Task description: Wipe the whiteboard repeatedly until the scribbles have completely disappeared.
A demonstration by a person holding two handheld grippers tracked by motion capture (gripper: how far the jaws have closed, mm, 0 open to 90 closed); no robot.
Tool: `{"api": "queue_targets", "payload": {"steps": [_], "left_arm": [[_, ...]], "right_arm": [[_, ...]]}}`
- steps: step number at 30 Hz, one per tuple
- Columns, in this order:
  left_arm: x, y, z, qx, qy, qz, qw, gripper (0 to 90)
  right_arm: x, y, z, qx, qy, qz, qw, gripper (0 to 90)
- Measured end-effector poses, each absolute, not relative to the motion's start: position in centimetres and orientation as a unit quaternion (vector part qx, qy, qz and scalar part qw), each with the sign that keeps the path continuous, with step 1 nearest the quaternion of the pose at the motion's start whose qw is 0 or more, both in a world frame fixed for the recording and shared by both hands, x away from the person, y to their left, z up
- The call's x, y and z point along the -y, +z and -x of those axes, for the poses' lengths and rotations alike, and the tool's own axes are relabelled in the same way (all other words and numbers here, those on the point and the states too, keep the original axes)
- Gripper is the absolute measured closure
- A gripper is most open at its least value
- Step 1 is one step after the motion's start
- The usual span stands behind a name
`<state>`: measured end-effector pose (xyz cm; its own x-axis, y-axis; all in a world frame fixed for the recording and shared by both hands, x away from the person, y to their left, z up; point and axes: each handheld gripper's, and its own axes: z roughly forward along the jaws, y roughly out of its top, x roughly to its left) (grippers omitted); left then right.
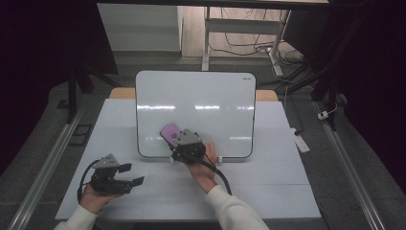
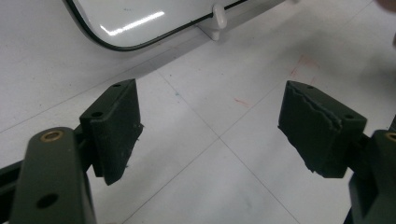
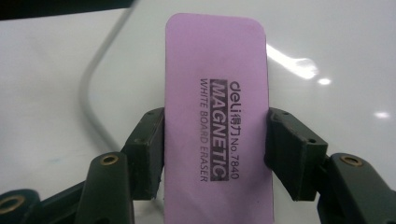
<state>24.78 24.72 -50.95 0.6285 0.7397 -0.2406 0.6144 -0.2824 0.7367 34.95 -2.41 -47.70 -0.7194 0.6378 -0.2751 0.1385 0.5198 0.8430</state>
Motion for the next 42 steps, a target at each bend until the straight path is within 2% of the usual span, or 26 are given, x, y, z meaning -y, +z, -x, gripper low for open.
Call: {"api": "queue_targets", "payload": {"steps": [5, 8, 15, 21, 30, 34, 42], "left_arm": [[-24.6, -51.0, -24.8, -0.425, 0.075, -0.798, 0.420, 21.9], [-24.5, -51.0, -24.9, -0.426, 0.073, -0.798, 0.420, 21.9], [-24.5, -51.0, -24.9, -0.426, 0.074, -0.798, 0.420, 21.9], [-24.7, -51.0, -24.9, -0.425, 0.075, -0.798, 0.420, 21.9], [-24.6, -51.0, -25.0, -0.425, 0.074, -0.799, 0.419, 21.9], [-24.6, -51.0, -24.9, -0.426, 0.074, -0.797, 0.421, 21.9], [-24.6, -51.0, -25.0, -0.425, 0.074, -0.799, 0.419, 21.9]], "right_arm": [[4.9, -45.3, -36.9, -0.791, 0.447, -0.281, 0.309, 40.6], [4.1, -45.6, -36.6, -0.794, 0.435, -0.268, 0.331, 40.7], [-0.1, -48.6, -34.2, -0.836, 0.420, -0.212, 0.283, 40.7], [0.1, -48.7, -34.2, -0.844, 0.415, -0.209, 0.267, 40.7], [4.9, -46.0, -36.0, -0.808, 0.415, -0.259, 0.329, 40.7], [4.5, -46.3, -35.7, -0.808, 0.409, -0.254, 0.339, 40.7], [2.8, -48.0, -34.3, -0.838, 0.392, -0.213, 0.314, 40.7]]}}
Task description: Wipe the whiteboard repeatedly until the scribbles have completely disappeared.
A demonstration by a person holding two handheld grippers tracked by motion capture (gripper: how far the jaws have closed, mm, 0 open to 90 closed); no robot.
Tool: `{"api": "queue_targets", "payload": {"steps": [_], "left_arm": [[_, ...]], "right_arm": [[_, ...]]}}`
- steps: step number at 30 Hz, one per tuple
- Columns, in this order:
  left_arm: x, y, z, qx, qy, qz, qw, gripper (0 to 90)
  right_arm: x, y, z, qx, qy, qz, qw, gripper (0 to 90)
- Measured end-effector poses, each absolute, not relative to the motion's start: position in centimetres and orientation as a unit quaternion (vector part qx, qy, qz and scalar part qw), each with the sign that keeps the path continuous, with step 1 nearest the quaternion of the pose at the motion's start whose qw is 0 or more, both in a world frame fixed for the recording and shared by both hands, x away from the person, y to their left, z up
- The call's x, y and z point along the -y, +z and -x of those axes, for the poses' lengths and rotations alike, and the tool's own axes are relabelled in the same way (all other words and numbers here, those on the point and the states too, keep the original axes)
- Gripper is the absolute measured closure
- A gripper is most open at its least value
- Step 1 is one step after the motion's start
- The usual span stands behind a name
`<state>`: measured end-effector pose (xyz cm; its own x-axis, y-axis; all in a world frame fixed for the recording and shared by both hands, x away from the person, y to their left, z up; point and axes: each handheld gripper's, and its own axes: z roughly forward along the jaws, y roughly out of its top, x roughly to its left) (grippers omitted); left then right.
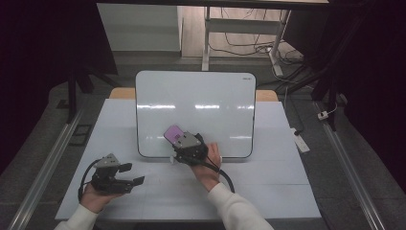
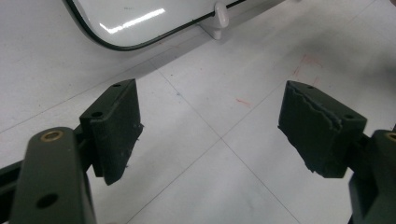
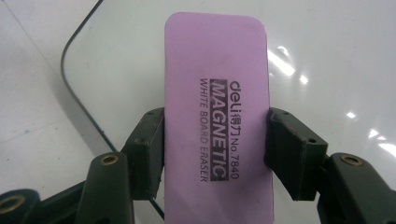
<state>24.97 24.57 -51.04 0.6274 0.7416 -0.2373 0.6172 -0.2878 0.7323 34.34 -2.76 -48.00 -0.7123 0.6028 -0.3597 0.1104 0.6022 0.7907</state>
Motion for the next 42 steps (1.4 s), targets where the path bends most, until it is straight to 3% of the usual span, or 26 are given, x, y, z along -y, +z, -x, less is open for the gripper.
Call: {"api": "queue_targets", "payload": {"steps": [9, 18, 22, 42], "left_arm": [[-24.6, -51.0, -25.1, -0.426, 0.074, -0.798, 0.420, 21.9], [-24.5, -50.9, -25.1, -0.429, 0.079, -0.794, 0.423, 21.9], [-24.3, -50.8, -25.2, -0.426, 0.081, -0.795, 0.425, 21.9], [-24.0, -50.3, -25.0, -0.410, 0.073, -0.790, 0.449, 20.9]], "right_arm": [[7.9, -46.3, -34.9, -0.816, 0.426, -0.268, 0.285, 40.7], [14.3, -45.5, -32.9, -0.800, 0.471, -0.283, 0.241, 40.6], [16.1, -45.7, -31.7, -0.802, 0.471, -0.274, 0.245, 40.6], [18.7, -46.7, -30.1, -0.829, 0.472, -0.230, 0.191, 40.5]]}}
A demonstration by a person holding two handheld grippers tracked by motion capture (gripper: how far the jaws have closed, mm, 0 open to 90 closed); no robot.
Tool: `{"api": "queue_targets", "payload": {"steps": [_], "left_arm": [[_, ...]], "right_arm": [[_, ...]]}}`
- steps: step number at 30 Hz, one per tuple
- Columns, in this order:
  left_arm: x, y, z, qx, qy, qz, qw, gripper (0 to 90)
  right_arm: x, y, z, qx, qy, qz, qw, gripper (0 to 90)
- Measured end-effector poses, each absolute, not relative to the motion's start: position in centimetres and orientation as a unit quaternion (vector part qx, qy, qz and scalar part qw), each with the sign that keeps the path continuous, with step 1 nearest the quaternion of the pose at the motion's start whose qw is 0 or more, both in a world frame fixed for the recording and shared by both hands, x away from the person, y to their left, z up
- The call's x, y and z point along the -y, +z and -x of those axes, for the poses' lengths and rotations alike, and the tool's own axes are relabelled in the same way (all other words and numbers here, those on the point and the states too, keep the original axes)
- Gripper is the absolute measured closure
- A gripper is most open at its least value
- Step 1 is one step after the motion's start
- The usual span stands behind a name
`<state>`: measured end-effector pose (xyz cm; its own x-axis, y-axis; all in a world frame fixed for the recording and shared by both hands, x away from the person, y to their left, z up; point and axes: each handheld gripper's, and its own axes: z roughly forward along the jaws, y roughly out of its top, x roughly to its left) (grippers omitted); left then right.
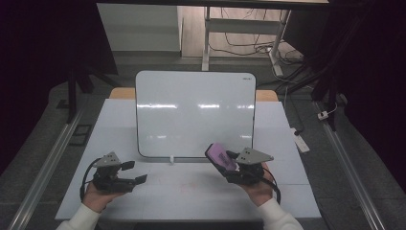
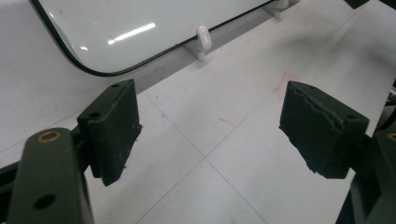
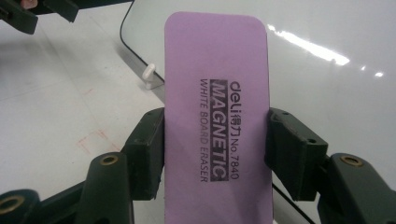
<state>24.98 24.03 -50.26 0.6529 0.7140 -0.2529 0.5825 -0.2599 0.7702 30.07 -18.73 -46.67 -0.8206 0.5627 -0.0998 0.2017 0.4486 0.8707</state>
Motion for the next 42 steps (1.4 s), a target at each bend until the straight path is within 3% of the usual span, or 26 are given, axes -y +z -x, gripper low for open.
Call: {"api": "queue_targets", "payload": {"steps": [19, 42], "left_arm": [[-21.9, -49.0, -26.1, -0.379, 0.068, -0.802, 0.456, 20.3], [-14.5, -46.6, -29.0, -0.256, 0.042, -0.851, 0.456, 20.1]], "right_arm": [[17.9, -47.3, -30.2, -0.847, 0.464, -0.205, 0.161, 40.5], [16.6, -48.2, -30.6, -0.869, 0.450, -0.172, 0.111, 40.5]]}}
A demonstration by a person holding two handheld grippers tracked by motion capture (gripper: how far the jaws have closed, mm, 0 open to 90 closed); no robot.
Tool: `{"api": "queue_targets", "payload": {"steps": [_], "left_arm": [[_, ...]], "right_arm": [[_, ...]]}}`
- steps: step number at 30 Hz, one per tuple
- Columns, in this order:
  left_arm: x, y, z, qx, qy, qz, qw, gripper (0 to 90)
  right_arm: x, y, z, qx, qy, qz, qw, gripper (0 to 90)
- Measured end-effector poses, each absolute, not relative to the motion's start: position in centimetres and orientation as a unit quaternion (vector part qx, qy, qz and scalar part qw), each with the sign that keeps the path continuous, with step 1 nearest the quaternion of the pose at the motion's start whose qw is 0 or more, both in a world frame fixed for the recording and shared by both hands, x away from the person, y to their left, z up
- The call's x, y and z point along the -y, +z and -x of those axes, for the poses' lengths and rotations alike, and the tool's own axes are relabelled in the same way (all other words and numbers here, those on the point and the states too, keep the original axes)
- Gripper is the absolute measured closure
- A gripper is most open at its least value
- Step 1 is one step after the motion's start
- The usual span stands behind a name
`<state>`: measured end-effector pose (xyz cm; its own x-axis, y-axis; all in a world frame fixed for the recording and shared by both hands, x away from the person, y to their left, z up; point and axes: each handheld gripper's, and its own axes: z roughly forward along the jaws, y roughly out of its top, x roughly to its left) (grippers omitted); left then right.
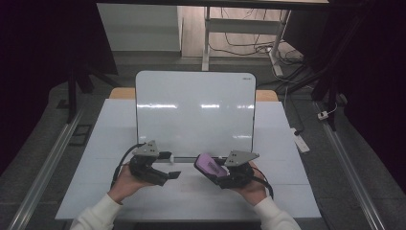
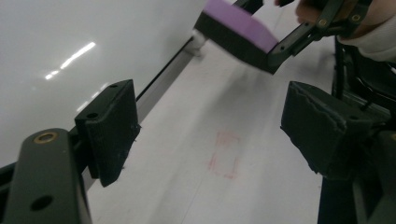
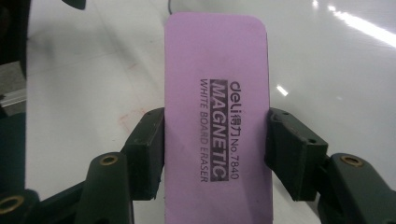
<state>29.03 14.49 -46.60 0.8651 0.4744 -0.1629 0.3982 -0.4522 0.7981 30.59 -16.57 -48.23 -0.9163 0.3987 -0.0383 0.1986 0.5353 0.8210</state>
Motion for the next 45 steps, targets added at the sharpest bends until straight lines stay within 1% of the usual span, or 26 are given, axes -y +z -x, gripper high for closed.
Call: {"api": "queue_targets", "payload": {"steps": [12, 17, 21, 22, 24, 26, 32, 34, 38, 39, 43, 45], "left_arm": [[-11.8, -46.5, -29.5, -0.199, 0.007, -0.872, 0.447, 22.9], [-11.1, -46.7, -29.5, -0.181, -0.011, -0.878, 0.443, 26.1], [-10.6, -46.9, -29.3, -0.166, -0.015, -0.885, 0.435, 30.6], [-10.5, -46.9, -29.2, -0.169, -0.011, -0.885, 0.434, 31.6], [-10.6, -46.9, -29.1, -0.171, -0.009, -0.885, 0.433, 37.3], [-10.7, -46.9, -29.1, -0.170, -0.010, -0.884, 0.435, 39.0], [-10.7, -47.0, -29.1, -0.175, -0.014, -0.881, 0.440, 40.5], [-10.7, -47.1, -29.2, -0.177, -0.011, -0.881, 0.438, 40.6], [-11.0, -47.3, -29.4, -0.190, -0.023, -0.872, 0.450, 40.7], [-11.0, -47.3, -29.4, -0.191, -0.021, -0.872, 0.451, 40.6], [-11.3, -47.2, -29.4, -0.196, -0.016, -0.868, 0.456, 40.7], [-11.5, -47.2, -29.6, -0.207, -0.015, -0.865, 0.456, 40.7]], "right_arm": [[15.7, -48.4, -30.1, -0.879, 0.456, -0.121, 0.063, 40.5], [15.4, -48.5, -29.9, -0.883, 0.457, -0.100, 0.044, 40.4], [15.1, -48.5, -29.8, -0.883, 0.460, -0.089, 0.033, 40.5], [15.1, -48.4, -29.8, -0.883, 0.460, -0.089, 0.030, 40.4], [15.1, -48.5, -29.9, -0.884, 0.459, -0.089, 0.022, 40.3], [15.2, -48.6, -30.1, -0.882, 0.462, -0.093, 0.006, 40.2], [15.3, -48.7, -30.4, -0.879, 0.465, -0.108, -0.018, 38.9], [15.3, -48.8, -30.6, -0.875, 0.470, -0.114, -0.029, 33.4], [15.6, -48.4, -30.7, -0.866, 0.483, -0.126, -0.030, 27.9], [15.7, -48.3, -30.7, -0.866, 0.481, -0.134, -0.023, 26.0], [16.4, -48.5, -31.2, -0.863, 0.480, -0.156, -0.021, 26.4], [16.5, -48.4, -31.1, -0.862, 0.482, -0.159, -0.007, 26.5]]}}
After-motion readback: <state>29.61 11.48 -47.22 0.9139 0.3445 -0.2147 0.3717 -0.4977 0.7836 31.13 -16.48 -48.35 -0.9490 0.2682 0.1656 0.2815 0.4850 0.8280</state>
